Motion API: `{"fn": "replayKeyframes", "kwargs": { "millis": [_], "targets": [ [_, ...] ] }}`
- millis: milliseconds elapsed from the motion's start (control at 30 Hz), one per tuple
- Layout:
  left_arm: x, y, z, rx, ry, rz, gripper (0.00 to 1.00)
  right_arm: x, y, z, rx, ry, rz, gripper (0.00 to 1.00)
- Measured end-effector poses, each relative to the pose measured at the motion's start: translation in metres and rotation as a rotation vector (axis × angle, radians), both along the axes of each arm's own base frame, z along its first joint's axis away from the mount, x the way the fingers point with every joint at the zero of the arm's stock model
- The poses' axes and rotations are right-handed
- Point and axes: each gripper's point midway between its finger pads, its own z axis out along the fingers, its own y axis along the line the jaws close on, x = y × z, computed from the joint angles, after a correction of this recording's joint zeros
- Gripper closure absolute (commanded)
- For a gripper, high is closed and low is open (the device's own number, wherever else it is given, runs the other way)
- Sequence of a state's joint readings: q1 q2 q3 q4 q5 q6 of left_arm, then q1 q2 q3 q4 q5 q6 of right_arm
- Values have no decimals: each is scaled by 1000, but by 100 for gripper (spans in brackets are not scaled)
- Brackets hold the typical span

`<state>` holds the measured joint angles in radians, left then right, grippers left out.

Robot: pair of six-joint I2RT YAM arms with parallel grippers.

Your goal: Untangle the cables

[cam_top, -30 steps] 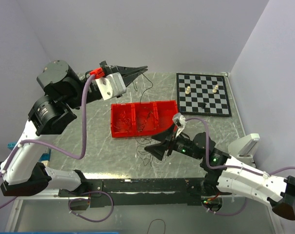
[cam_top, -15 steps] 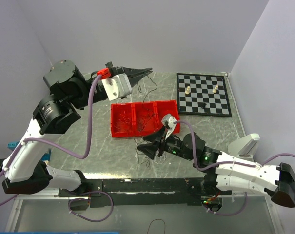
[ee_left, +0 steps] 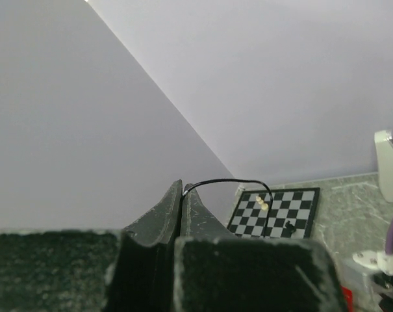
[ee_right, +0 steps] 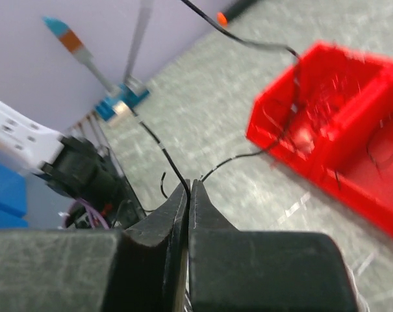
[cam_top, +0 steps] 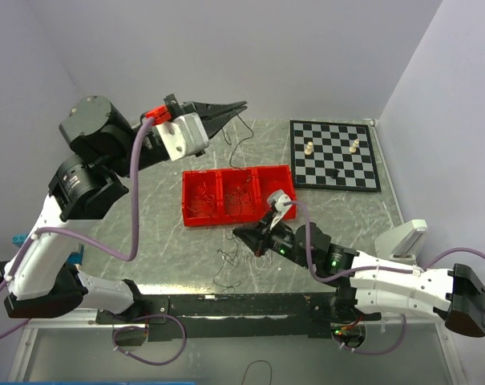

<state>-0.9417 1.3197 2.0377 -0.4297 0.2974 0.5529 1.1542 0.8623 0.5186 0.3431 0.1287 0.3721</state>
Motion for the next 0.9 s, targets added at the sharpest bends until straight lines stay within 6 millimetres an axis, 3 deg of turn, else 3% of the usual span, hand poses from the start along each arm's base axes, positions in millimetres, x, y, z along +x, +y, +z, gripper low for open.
{"fn": "replayKeyframes", "kwargs": {
  "millis": [233, 433, 533, 700, 733, 900],
  "targets": [
    [-3, 14, 39, -96, -115, 51, 99, -4, -7, -52, -82, 109, -17, 100],
    [2, 31, 97, -286, -322, 202, 99, -12, -19, -89, -133, 233, -37, 100],
    [9, 28, 114, -347, -401, 271, 99, -16, -23, -94, -115, 280, -45, 100],
    [27, 6, 132, -412, -504, 374, 99, -20, -29, -98, -88, 336, -66, 100],
    [29, 0, 134, -416, -524, 388, 99, -20, -30, -99, -87, 346, -71, 98],
    [33, -13, 145, -450, -602, 432, 99, -20, -30, -103, -89, 377, -81, 59]
  ]
}}
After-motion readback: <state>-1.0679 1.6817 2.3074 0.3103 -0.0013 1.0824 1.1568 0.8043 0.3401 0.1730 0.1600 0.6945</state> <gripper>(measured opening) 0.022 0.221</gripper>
